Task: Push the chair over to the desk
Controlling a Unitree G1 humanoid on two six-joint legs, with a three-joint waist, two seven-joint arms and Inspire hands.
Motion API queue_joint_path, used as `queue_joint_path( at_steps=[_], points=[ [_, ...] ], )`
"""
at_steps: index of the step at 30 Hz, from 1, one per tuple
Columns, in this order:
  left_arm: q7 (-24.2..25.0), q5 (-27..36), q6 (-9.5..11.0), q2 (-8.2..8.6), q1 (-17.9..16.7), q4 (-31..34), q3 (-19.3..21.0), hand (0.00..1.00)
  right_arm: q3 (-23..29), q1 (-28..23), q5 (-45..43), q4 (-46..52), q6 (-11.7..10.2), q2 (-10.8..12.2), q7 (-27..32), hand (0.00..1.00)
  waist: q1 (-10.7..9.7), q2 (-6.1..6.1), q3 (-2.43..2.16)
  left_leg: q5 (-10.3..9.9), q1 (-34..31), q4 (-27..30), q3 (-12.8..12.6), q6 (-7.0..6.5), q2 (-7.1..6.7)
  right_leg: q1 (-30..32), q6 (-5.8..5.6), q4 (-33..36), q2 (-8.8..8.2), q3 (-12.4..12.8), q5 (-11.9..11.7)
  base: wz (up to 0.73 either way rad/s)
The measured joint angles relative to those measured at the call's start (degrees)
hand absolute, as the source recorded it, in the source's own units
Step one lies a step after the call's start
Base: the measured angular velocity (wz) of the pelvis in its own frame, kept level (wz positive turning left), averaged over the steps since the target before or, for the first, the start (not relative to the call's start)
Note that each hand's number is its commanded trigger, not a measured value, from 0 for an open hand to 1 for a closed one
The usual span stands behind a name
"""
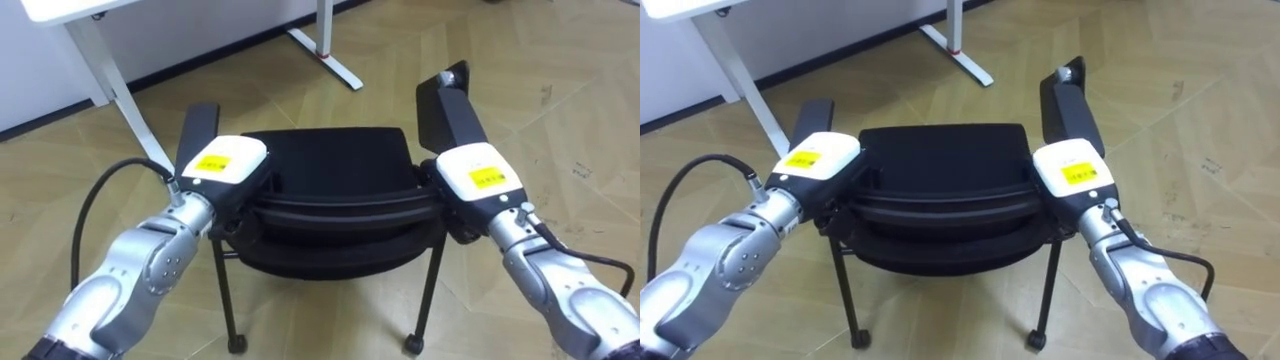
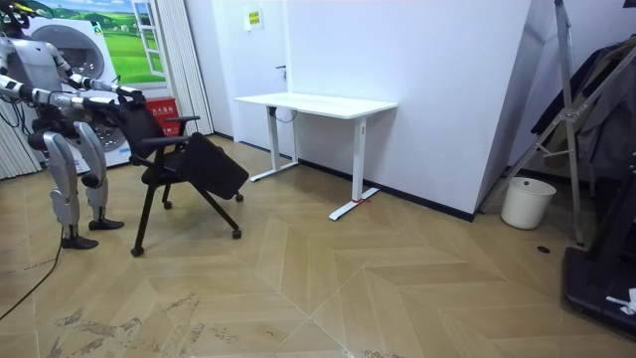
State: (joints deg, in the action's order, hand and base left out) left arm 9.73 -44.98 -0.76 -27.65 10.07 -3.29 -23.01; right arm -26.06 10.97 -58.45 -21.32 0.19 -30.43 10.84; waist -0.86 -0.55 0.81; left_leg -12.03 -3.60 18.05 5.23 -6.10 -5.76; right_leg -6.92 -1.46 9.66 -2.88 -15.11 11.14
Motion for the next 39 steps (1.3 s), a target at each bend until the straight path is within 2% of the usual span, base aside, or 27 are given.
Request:
queue_joint_path(
  at_steps=[6, 19, 39],
  points=[
    [0.78, 0.37, -0.16, 0.02, 0.18, 0.00, -0.29, 1.00, -0.20, -1.07, -1.91, 0.19, -0.30, -0.56, 2.99, 1.00, 0.67, 0.90, -0.10, 0.00, 0.12, -0.03, 0.07, -0.01, 0.04, -0.02, -0.03, -0.10, -0.01, -0.59, -0.02, 0.00],
    [1.05, 0.31, 0.02, 0.02, 0.18, -0.01, -0.41, 1.00, 0.20, -1.59, -2.32, 0.15, -0.30, -0.23, 3.52, 1.00, 0.64, 0.25, -0.29, 0.01, 0.32, -0.50, 0.28, 0.01, 0.06, -0.36, -0.03, -0.14, 0.03, -0.66, -0.02, 0.00],
    [1.10, 0.32, 0.08, -0.02, 0.24, 0.00, -0.71, 1.00, 0.28, -3.33, -2.62, 1.34, 0.17, -0.13, 3.65, 1.00, 0.59, -0.03, -0.10, 0.00, 0.48, -0.67, 0.18, 0.00, 0.08, -0.61, -0.03, -0.09, -0.05, -0.76, -0.02, 0.00]
  ],
)
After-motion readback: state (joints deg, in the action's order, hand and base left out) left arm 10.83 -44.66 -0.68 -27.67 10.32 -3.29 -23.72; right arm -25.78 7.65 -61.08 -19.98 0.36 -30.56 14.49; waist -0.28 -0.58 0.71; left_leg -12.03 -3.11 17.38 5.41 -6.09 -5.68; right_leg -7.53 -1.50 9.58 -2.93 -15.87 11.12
